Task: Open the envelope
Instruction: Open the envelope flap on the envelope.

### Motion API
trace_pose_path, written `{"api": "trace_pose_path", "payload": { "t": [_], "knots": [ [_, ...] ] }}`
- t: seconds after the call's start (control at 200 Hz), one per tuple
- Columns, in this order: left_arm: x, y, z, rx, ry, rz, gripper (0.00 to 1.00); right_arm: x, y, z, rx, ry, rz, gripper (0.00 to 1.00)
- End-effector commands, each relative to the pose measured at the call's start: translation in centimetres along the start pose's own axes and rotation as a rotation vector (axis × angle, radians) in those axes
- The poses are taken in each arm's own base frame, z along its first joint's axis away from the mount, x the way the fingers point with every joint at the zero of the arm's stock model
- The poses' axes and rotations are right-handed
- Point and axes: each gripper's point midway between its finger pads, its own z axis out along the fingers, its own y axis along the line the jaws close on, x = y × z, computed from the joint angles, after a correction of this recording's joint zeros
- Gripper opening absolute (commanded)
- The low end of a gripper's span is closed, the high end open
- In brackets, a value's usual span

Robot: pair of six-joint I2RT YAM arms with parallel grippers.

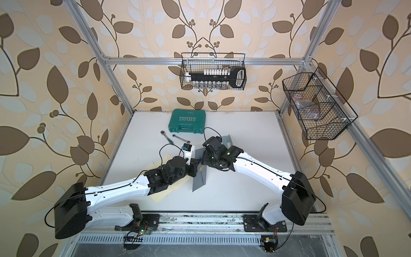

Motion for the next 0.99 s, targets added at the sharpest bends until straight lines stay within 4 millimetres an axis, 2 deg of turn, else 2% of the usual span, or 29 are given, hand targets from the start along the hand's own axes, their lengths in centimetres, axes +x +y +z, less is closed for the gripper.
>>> {"api": "trace_pose_path", "payload": {
  "t": [0.0, 0.99],
  "knots": [
    [-0.71, -0.88, -0.26, 0.029, -0.022, -0.004, 0.00, 0.17, -0.46, 0.33, 0.018, -0.003, 0.005, 0.67],
    [-0.70, -0.88, -0.32, 0.027, -0.017, -0.009, 0.00, 0.33, -1.13, 0.84, 0.025, 0.019, 0.034, 0.67]
  ]
}}
